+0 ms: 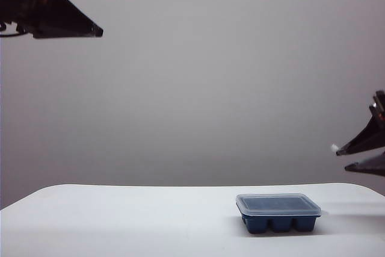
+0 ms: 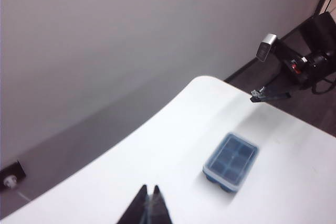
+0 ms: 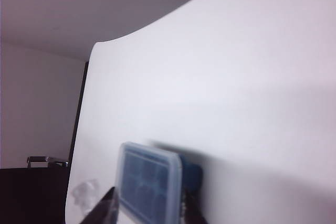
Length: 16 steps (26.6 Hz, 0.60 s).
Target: Pick up the ice cube tray, remove its lid, and then place both the tray and the lid back on the table.
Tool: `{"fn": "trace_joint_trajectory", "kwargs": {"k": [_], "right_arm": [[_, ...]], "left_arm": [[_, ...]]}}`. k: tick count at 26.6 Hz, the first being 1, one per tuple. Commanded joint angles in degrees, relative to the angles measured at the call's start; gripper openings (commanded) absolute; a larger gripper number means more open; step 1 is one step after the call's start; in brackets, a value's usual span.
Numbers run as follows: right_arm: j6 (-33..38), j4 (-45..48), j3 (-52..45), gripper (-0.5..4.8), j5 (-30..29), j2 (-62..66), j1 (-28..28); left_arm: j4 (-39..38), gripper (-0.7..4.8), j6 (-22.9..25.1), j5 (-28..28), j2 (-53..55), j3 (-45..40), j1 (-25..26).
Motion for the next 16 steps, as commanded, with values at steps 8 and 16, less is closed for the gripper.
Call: {"fn": "trace_joint_trajectory", "kwargs": {"k": [8, 16], "right_arm": [[0.13, -9.31, 4.55, 1.63, 5.84, 3.54, 6.12], [0.22, -9.49, 5.25, 1.63, 9.29, 5.51, 10.82]], "left_arm": [[1.38, -0.05, 0.94, 1.64, 1.42, 0.28, 0.0], [1.55, -0.05, 0.83, 1.7, 1.42, 0.28, 0.0]]}}
